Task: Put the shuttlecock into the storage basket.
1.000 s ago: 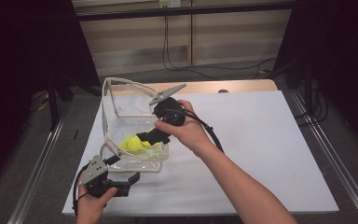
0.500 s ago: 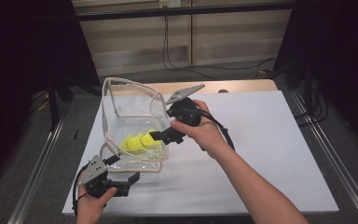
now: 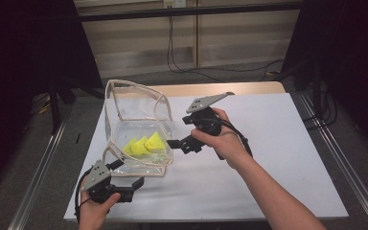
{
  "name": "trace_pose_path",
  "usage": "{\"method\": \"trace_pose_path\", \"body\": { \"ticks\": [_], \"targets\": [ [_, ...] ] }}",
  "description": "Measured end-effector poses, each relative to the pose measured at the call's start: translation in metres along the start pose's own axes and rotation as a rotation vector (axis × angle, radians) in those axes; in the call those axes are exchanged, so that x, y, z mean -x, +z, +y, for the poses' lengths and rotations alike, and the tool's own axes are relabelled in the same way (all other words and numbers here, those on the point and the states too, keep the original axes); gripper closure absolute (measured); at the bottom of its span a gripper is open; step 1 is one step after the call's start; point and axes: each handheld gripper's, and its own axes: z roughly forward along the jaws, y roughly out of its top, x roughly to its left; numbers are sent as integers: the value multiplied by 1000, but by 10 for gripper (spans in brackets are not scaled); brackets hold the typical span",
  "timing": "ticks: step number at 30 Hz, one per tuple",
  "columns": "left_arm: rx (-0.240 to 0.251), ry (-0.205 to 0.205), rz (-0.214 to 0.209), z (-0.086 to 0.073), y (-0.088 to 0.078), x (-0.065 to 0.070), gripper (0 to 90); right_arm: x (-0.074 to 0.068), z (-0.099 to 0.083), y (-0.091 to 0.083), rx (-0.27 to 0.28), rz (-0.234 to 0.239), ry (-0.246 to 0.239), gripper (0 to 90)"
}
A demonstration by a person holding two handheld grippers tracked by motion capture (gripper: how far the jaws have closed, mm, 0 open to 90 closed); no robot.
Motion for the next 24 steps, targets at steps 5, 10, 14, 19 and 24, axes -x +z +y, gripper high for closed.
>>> {"method": "trace_pose_path", "body": {
  "ticks": [5,10,14,19,24],
  "targets": [
    [-5,-4,-3,0,1,1,28,4,-12,-6,1,-3,3,40],
    [-2,-6,-2,0,1,1,28,10,-24,-13,11,-7,18,42],
    [-2,-7,-1,0,1,1,28,14,-33,-17,20,-14,25,43],
    [-2,-4,-1,0,1,1,28,18,-42,-22,31,-21,34,44],
    [-2,-4,0,0,0,0,28,22,-54,-26,34,-26,40,45]
  ]
}}
